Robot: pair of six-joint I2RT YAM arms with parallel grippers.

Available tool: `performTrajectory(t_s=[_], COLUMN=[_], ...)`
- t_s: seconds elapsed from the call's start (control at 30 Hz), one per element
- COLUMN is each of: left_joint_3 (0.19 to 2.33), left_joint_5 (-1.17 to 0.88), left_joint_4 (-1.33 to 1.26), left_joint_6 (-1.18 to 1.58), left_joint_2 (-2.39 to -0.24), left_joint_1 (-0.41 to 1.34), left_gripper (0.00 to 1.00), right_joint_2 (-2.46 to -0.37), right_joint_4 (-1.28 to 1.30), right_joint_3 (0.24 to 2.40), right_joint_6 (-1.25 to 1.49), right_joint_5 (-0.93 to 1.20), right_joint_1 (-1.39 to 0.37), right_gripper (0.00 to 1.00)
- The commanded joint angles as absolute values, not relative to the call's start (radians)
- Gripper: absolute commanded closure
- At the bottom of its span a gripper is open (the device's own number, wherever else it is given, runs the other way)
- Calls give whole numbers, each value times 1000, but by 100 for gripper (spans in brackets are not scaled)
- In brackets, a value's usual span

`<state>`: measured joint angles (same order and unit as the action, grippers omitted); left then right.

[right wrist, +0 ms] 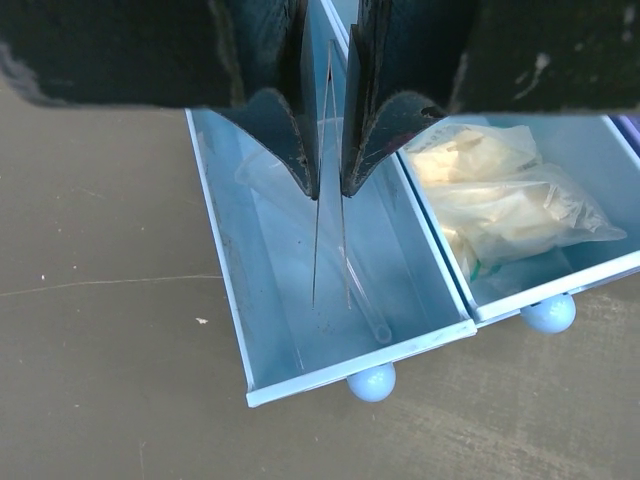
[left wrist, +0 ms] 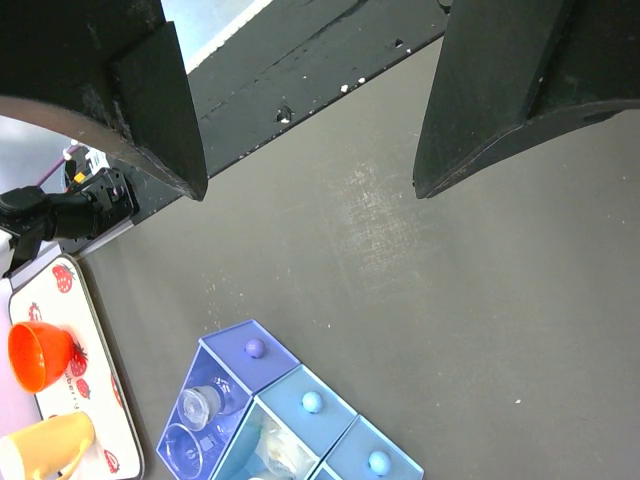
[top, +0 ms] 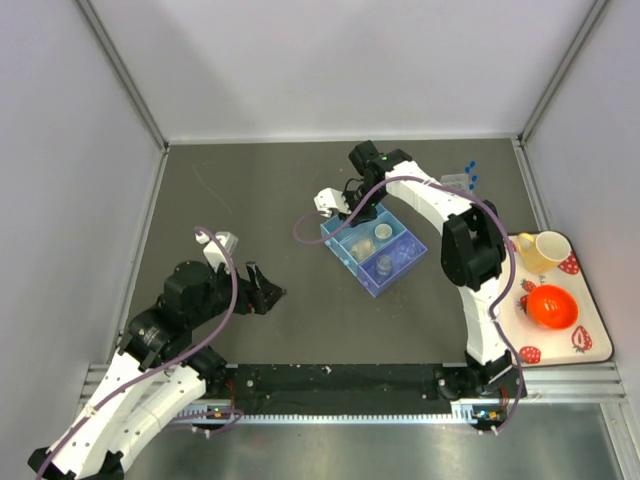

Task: Organize the chemistry lab equipment

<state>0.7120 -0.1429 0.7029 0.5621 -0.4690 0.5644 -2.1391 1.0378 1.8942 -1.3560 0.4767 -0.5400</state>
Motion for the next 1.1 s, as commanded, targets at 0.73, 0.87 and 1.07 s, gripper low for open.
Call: performTrajectory(t_s=[0.73, 0.87, 1.07], left_joint_3=[724, 729, 747], left_joint_5=[-155, -152, -134], left_joint_4=[666, 675, 678], left_joint_6=[546, 546, 534], left_joint_2=[-468, -463, -474], left_joint_1=[563, 563, 563], left_gripper=[9, 10, 9], right_joint_2=[-2085, -2066, -2017], right_joint_4=[1060, 1062, 1061], right_joint_3=[1901, 1902, 1916], right_joint_6=[-1348, -1345, -1316], right_joint_5=[499, 502, 520], right_joint_1=[-531, -531, -531], right_gripper=[78, 79, 79])
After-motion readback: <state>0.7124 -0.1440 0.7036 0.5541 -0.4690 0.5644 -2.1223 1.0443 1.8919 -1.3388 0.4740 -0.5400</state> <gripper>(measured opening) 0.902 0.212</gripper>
